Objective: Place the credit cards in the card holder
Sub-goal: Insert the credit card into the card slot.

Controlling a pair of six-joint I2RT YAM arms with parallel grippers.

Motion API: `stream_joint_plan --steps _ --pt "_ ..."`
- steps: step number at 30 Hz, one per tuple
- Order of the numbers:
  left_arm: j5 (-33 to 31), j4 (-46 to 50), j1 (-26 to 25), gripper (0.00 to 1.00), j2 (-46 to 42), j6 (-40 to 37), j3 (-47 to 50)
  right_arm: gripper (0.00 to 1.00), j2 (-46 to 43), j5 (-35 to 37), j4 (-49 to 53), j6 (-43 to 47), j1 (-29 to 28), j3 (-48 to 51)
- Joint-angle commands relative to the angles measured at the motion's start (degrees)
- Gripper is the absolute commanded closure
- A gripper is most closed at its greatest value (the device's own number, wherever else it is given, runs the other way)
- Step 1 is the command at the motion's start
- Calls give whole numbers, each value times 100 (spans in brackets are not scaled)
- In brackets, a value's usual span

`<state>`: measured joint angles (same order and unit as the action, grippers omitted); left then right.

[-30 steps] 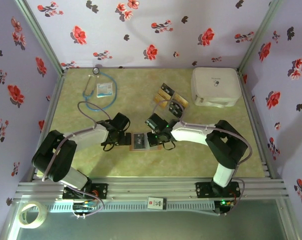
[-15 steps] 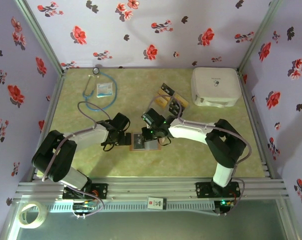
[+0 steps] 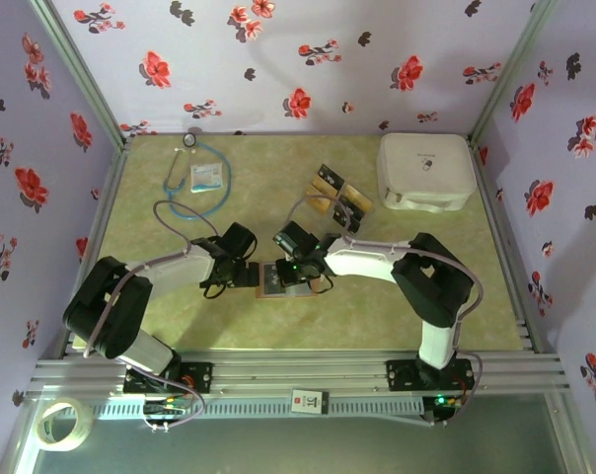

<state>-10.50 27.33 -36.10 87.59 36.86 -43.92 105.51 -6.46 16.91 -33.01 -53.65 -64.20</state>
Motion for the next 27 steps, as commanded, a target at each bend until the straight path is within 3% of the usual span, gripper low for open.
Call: stream_joint_plan --steps 1,19,27 --pt "-2 -15 20 0 182 -115 15 93 120 -81 -137 -128 -70 -20" --pt "49 -156 -73 0 358 -42 58 93 451 -203 -137 -162 -225 -368" --pt "35 -71 -69 0 171 -47 41 93 159 5 108 -1 -167 -385"
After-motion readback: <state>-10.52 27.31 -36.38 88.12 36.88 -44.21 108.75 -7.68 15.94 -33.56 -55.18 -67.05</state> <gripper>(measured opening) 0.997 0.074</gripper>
